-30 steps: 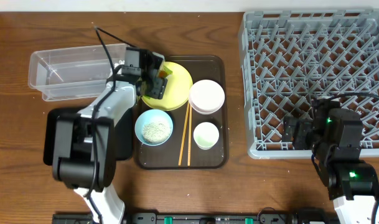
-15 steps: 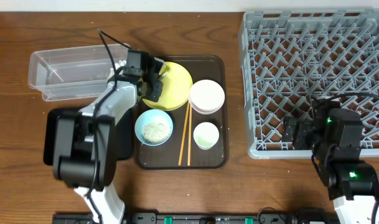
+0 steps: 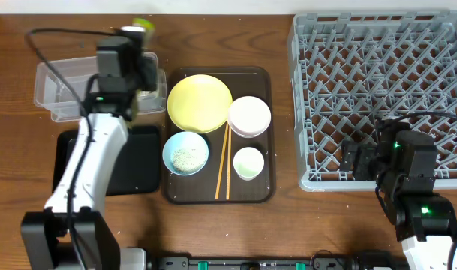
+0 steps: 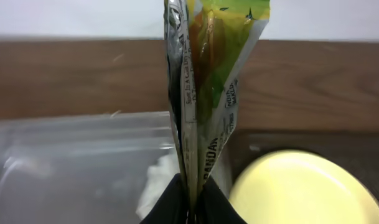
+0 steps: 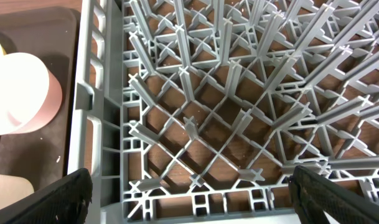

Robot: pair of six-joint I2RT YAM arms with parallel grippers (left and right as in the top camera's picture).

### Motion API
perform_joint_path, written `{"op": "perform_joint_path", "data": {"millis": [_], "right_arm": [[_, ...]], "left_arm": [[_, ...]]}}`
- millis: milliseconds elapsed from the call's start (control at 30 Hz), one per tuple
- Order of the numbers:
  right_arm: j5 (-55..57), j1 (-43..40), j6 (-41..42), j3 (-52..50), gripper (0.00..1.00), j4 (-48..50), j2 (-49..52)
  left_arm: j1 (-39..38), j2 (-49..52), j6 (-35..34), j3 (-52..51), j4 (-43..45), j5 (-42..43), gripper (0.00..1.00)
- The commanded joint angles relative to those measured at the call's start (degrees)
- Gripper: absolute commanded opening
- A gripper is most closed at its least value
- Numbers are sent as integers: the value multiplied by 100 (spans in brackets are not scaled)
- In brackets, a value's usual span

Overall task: Sort waste into correct bins and load items into the dishwasher rack
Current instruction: 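Drop the snack wrapper into the clear bin with the left gripper, then grasp the rim of the light-blue rice bowl with the left gripper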

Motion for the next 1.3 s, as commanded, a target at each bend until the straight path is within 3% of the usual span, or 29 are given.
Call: {"op": "perform_joint_path", "data": {"millis": [0, 67, 133, 300, 567, 733, 900, 1033, 1267], "right_arm": [[-9, -37, 63, 125, 99, -7, -15], [-11, -37, 66, 125, 99, -9, -15], [-50, -37, 63, 125, 99, -9, -15], [-48, -37, 66, 125, 99, -9, -15], [-48, -37, 63, 125, 99, -7, -15], [-46, -37, 63, 125, 99, -7, -15], [-48, -37, 63, 125, 99, -15, -15], [-48, -37, 63, 125, 99, -35, -15], [-48, -37, 66, 125, 99, -52, -15]], "left_arm": [[463, 326, -1220, 31, 142, -243, 11], [660, 496, -1659, 31, 240, -240, 12], [789, 651, -1998, 31, 350, -208, 34], [894, 785, -2354, 31, 490, -83, 61], [817, 184, -2354, 31, 341, -28, 62], [485, -232, -2350, 31, -592, 70, 62], [-173, -302, -2350, 31, -1996, 1021, 61], [-872, -179, -2232, 28, -2977, 931, 62], [-1891, 369, -2201, 28, -3484, 931, 62]]}}
